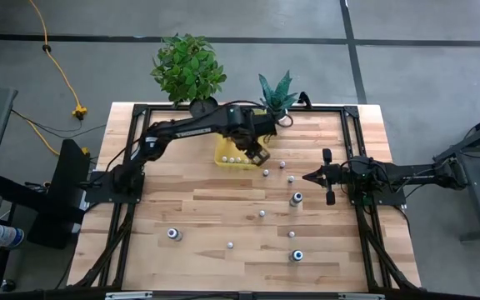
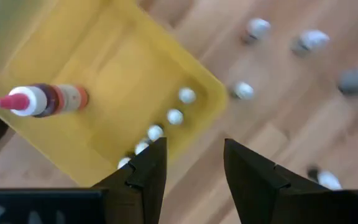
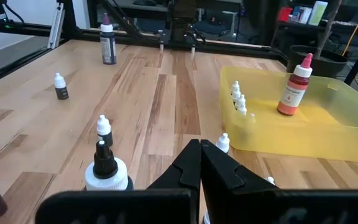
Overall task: Pick & Place food coloring
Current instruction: Put the small black food coloring bottle into the yellow bin
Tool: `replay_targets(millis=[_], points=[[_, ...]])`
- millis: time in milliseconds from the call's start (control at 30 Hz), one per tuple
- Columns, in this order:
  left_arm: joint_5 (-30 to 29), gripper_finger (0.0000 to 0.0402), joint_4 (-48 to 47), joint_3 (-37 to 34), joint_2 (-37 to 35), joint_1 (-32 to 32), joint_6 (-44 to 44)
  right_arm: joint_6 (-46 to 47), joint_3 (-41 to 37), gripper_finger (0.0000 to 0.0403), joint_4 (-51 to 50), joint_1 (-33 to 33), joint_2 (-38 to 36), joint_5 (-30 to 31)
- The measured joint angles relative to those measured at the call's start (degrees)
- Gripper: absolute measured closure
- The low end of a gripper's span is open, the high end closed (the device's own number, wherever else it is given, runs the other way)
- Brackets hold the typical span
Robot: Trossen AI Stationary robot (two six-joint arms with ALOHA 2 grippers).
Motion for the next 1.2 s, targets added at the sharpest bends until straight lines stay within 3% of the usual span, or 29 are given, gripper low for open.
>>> replay_targets(millis=[300,533,767,1200], points=[[5.56,0.0250,-6.51,0.00,-2.54,-8.74,4.12,0.01,0.00,0.0402,-0.01,0.01,0.00,0.00],[2.78,0.0250,-8.16,-0.63,-2.56,-17.50,2.19,0.00,0.00,0.0402,0.00,-0.01,0.00,0.00],[1.04,0.0250,-7.88,-6.21,-2.56,-24.50,-2.62,0.02,0.00,0.0402,-0.02,0.01,0.00,-0.02],[1.78,0.0250,7.54,-20.08,-2.52,-35.19,-8.00,0.02,0.00,0.0402,-0.01,0.00,0.00,0.00]])
